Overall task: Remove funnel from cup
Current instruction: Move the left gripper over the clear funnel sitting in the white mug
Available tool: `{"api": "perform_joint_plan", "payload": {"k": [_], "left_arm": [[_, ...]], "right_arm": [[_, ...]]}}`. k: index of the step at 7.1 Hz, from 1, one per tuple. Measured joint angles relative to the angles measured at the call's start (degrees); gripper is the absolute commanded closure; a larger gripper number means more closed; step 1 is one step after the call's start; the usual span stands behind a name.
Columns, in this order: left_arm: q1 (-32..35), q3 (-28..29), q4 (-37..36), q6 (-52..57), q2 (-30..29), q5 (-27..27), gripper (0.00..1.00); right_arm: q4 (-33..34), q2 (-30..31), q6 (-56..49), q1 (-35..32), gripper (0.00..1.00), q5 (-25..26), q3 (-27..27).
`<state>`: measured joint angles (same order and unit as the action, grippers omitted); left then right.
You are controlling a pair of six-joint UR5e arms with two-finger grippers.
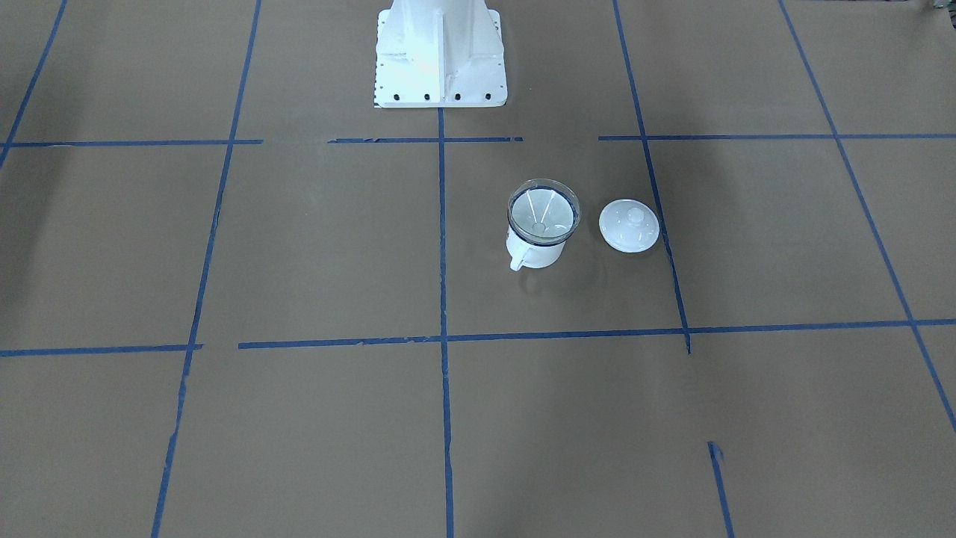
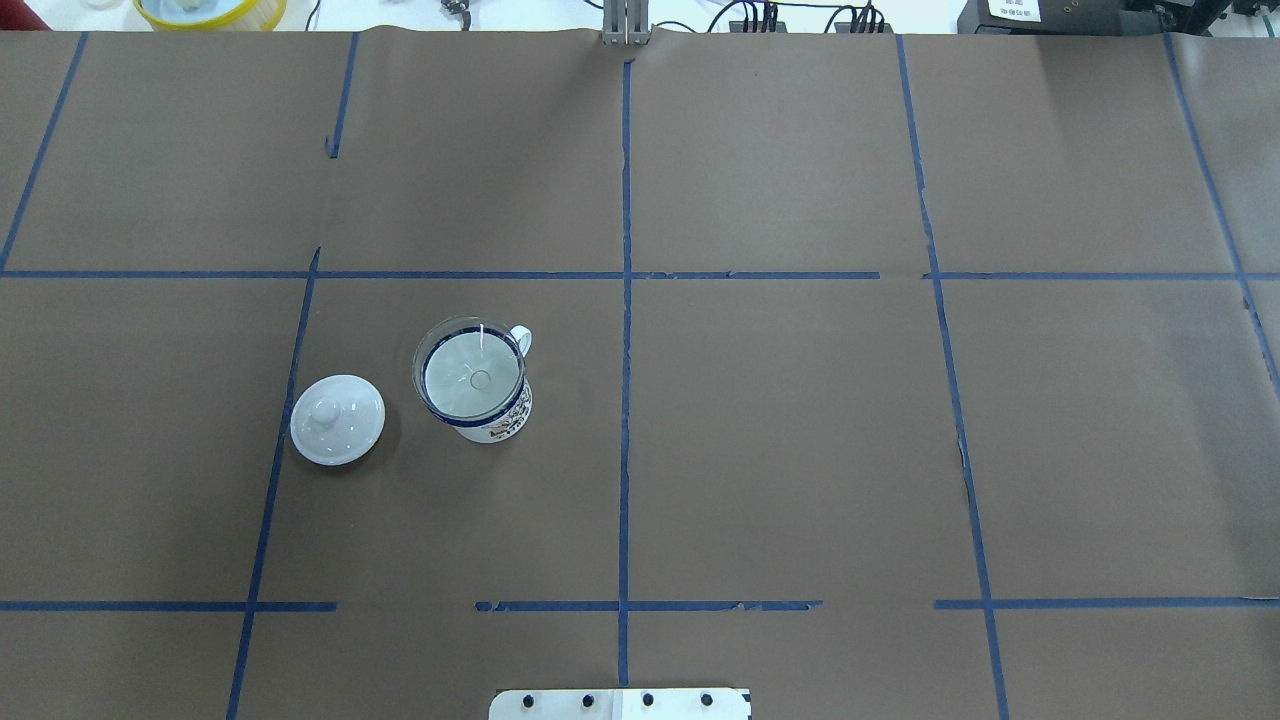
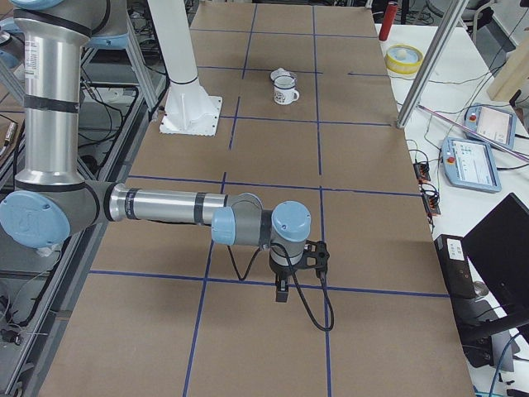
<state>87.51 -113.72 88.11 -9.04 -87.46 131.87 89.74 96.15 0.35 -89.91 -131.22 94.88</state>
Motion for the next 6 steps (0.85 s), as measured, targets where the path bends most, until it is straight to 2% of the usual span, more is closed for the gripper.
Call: {"api": "perform_joint_plan", "payload": {"k": [3,6], "left_arm": [[-10.68,-8.09,-0.06,-14.01,-2.25,-0.19,0.0],[-23.74,-9.19,-1.19,-31.82,-11.88,-2.65,0.0]], "right_arm": [[0.0,0.0,0.0,0.0,0.0,0.0,0.0],[0.0,0.0,0.0,0.0,0.0,0.0,0.01]]}}
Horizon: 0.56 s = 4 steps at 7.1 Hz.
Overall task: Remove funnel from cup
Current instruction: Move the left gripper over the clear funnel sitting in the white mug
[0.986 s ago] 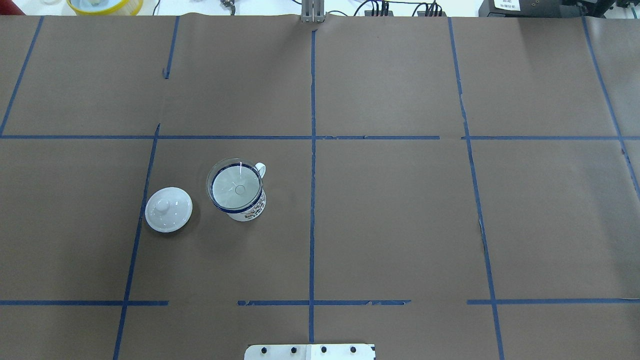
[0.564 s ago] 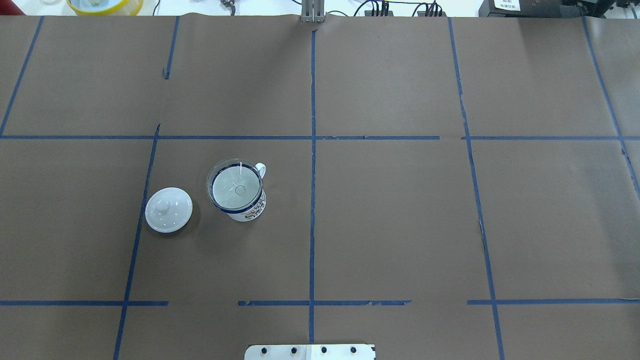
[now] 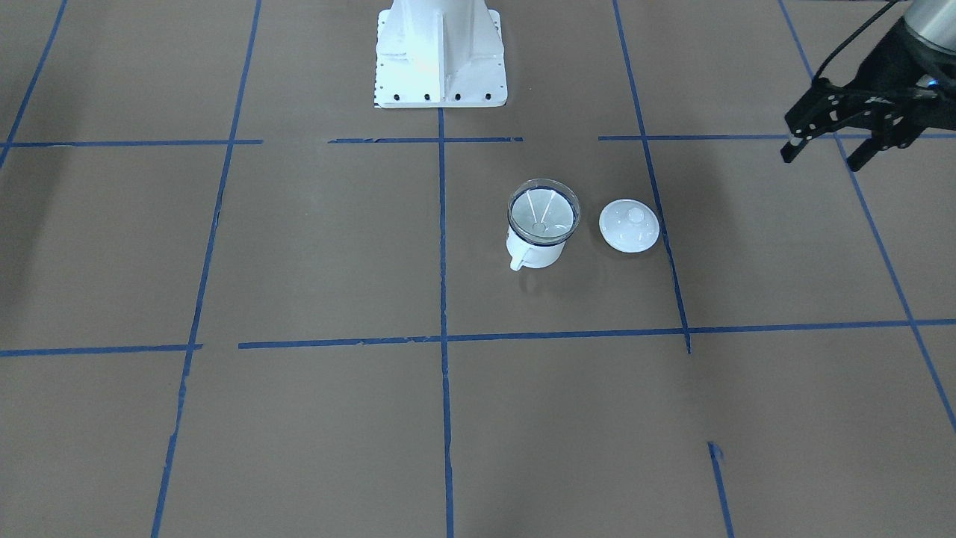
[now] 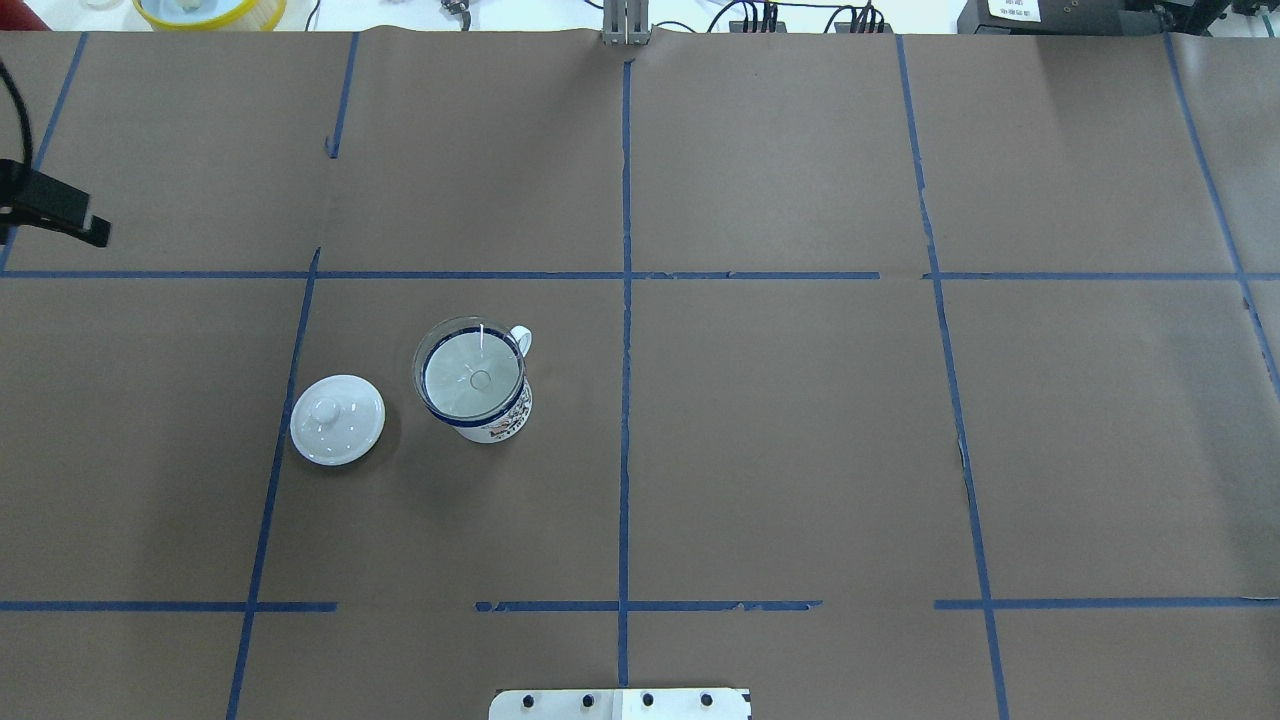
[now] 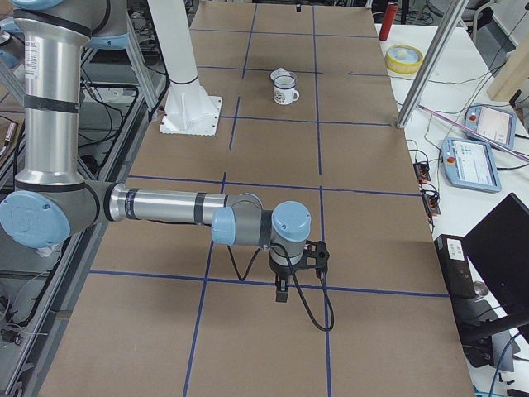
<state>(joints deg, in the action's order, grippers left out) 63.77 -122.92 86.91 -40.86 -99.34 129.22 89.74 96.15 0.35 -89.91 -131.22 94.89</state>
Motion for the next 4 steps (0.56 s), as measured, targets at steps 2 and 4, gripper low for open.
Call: {"api": "perform_joint_plan", "payload": {"k": [2,4], "left_arm": [[-9.39,3.68,-11.12,-7.53,-14.06,-5.1,0.0],[-14.25,7.55,-17.38,-8.94,-22.09,-10.24,0.0]], "right_arm": [[0.0,0.0,0.0,0.0,0.0,0.0,0.02],[0.0,0.0,0.0,0.0,0.0,0.0,0.03]]}}
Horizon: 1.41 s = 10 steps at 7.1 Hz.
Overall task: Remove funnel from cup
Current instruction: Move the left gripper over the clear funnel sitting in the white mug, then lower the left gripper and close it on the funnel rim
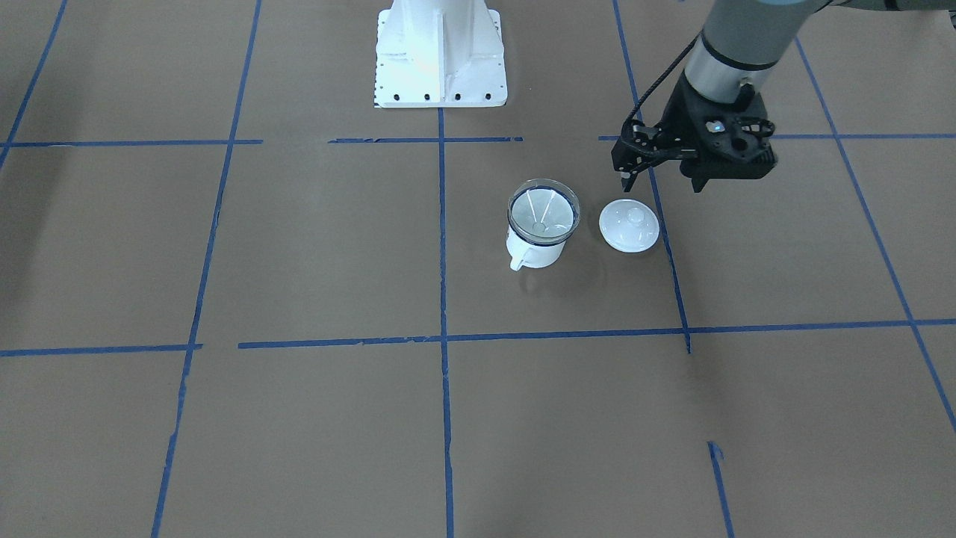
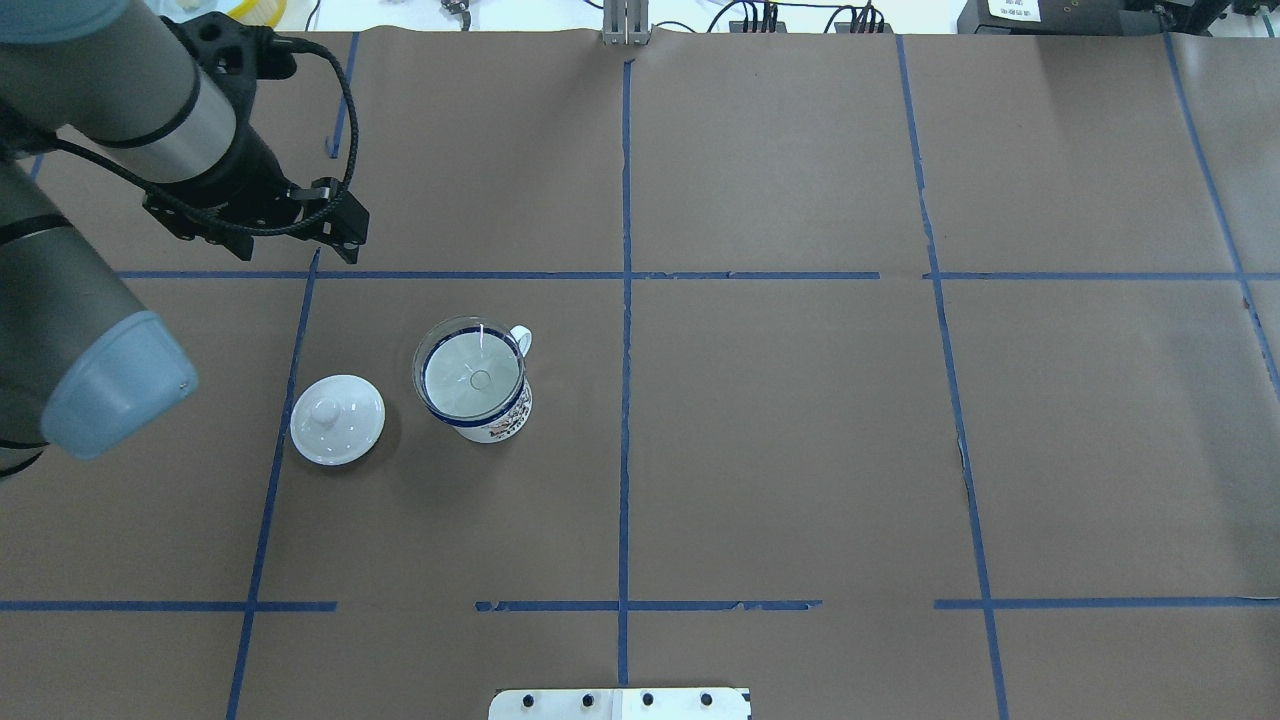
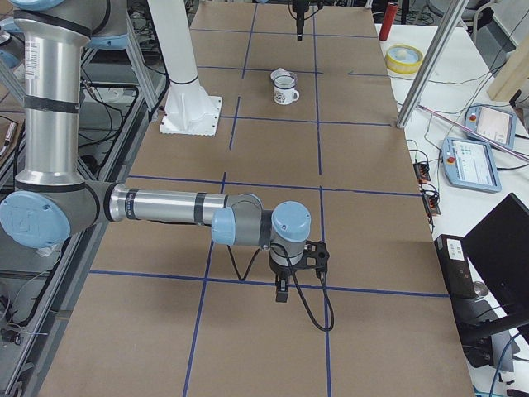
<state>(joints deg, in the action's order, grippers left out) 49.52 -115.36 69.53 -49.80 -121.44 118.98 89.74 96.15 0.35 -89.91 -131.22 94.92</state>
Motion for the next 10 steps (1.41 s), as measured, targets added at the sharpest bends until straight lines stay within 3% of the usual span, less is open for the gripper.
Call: {"api": "perform_joint_plan", "payload": {"k": [5,8,9,10], "left_arm": [[-8.92,7.12,9.28,-9.12,-0.96,-5.3,0.03],[-12.6,9.5,11.25,-10.31,-0.26,-6.35,0.03],[-12.98,10.41,13.88,-10.39,0.81,-6.38,0.12],[-13.1,10.9,15.85,-10.54,1.55,-6.39,0.27]], "right_arm": [[0.0,0.0,0.0,0.0,0.0,0.0,-0.05],[0.0,0.0,0.0,0.0,0.0,0.0,-0.04],[0.0,0.0,0.0,0.0,0.0,0.0,-0.03],[0.0,0.0,0.0,0.0,0.0,0.0,-0.03]]}}
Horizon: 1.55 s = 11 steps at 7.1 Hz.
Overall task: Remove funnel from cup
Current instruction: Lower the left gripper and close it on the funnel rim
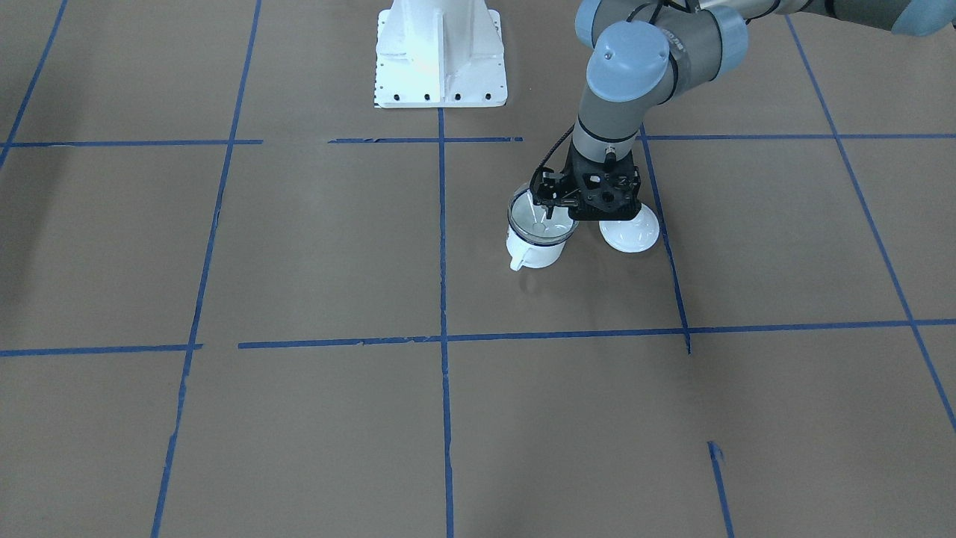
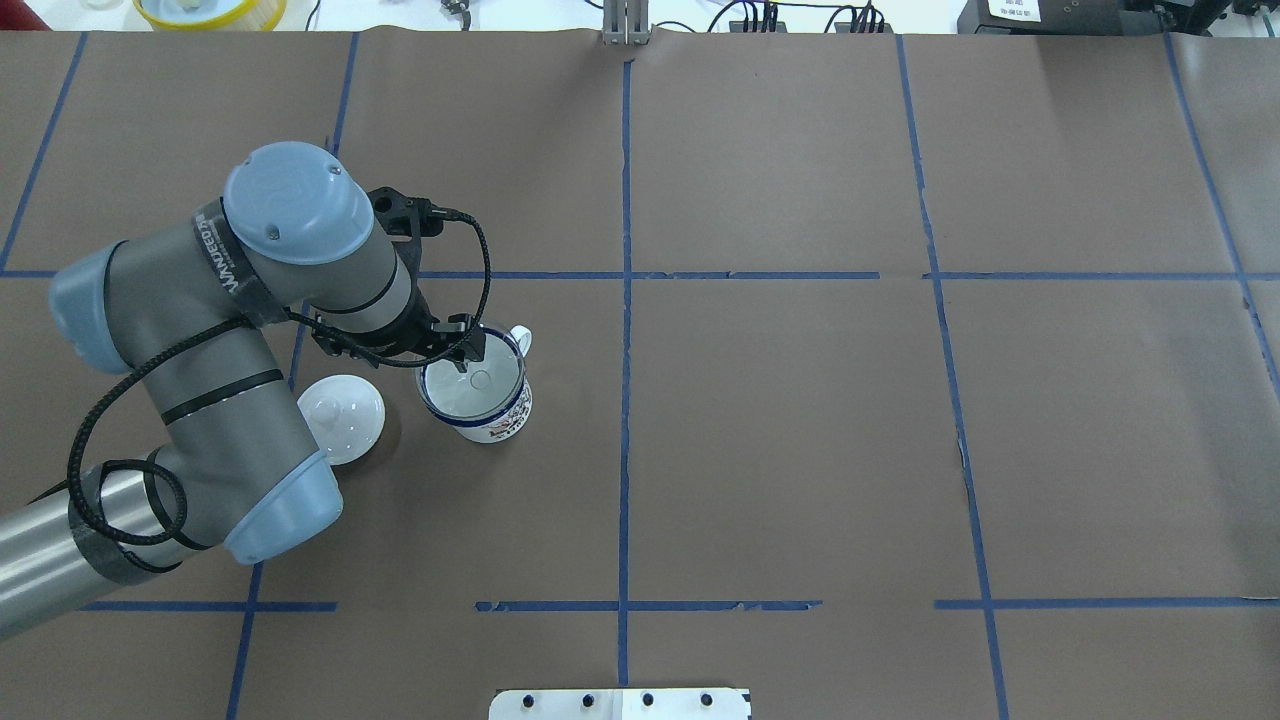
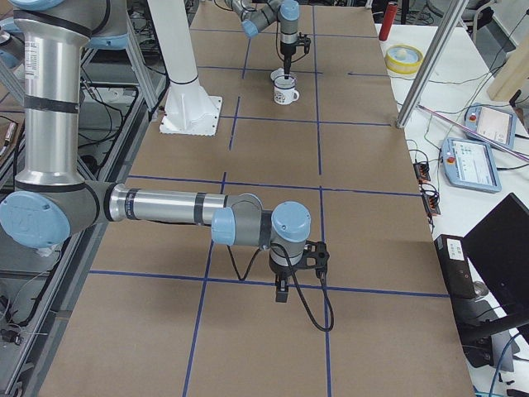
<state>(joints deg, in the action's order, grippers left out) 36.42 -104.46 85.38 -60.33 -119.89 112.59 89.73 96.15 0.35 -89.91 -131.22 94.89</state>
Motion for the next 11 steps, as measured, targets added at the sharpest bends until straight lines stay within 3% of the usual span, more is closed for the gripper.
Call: {"api": "perform_joint_plan", "payload": {"k": [3,4,7,11], "left_arm": [[-0.12,-0.27,1.11,-0.21,0.16,-0.12,0.6],[-0.12,-0.77,1.02,-0.24,0.19,-0.16,0.65],[-0.12,-1.13,0.87,-0.31,0.35,-0.24,0.65],[-0.11,-1.06,0.93,-0.29,0.45,-0.27,0.95]], "right_arm": [[0.0,0.0,0.0,0.0,0.0,0.0,0.03],[0.0,0.0,0.0,0.0,0.0,0.0,0.03],[0.0,0.0,0.0,0.0,0.0,0.0,0.02],[0.0,0.0,0.0,0.0,0.0,0.0,0.0]]}}
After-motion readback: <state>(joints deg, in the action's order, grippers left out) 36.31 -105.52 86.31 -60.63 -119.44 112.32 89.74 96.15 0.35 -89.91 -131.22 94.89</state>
